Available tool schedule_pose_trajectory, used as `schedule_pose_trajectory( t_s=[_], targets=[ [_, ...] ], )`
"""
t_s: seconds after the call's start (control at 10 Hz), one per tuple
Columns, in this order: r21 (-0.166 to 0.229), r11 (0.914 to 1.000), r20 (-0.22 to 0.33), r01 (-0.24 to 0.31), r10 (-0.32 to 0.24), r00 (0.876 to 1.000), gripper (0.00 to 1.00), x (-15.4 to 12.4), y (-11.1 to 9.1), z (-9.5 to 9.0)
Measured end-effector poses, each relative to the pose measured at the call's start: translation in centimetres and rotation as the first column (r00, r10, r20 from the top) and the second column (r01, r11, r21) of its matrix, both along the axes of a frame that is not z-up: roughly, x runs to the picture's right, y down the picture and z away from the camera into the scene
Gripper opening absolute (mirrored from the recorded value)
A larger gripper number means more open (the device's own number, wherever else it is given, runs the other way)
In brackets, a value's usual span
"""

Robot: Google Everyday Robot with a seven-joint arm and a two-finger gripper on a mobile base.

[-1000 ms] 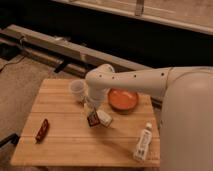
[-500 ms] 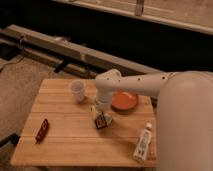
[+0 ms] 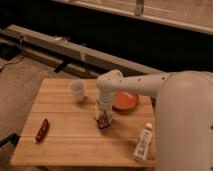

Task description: Place the eraser on the white sponge

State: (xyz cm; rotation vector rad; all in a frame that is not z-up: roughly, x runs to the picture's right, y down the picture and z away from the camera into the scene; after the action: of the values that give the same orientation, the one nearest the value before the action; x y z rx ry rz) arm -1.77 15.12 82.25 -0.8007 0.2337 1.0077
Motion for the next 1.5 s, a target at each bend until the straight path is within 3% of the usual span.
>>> schedule_pose_trajectory(
  t_s=[0.4, 1.1, 1.3, 1.5],
  targets=[
    [0.031, 0.9995, -0.027, 0.008, -0.007, 1.000, 0.59, 0.2, -1.1, 0.5],
    [0.053, 0.9972, -0.054, 0.054, -0.051, 0.997, 0.61, 0.7, -2.3, 1.5],
    [0.063, 0.9966, -0.042, 0.053, -0.050, 0.998, 0.61, 0.8, -2.6, 1.0],
    [0.098, 0.9945, -0.009, 0.036, -0.036, 0.999, 0.61, 0.6, -3.9, -0.8]
  ],
)
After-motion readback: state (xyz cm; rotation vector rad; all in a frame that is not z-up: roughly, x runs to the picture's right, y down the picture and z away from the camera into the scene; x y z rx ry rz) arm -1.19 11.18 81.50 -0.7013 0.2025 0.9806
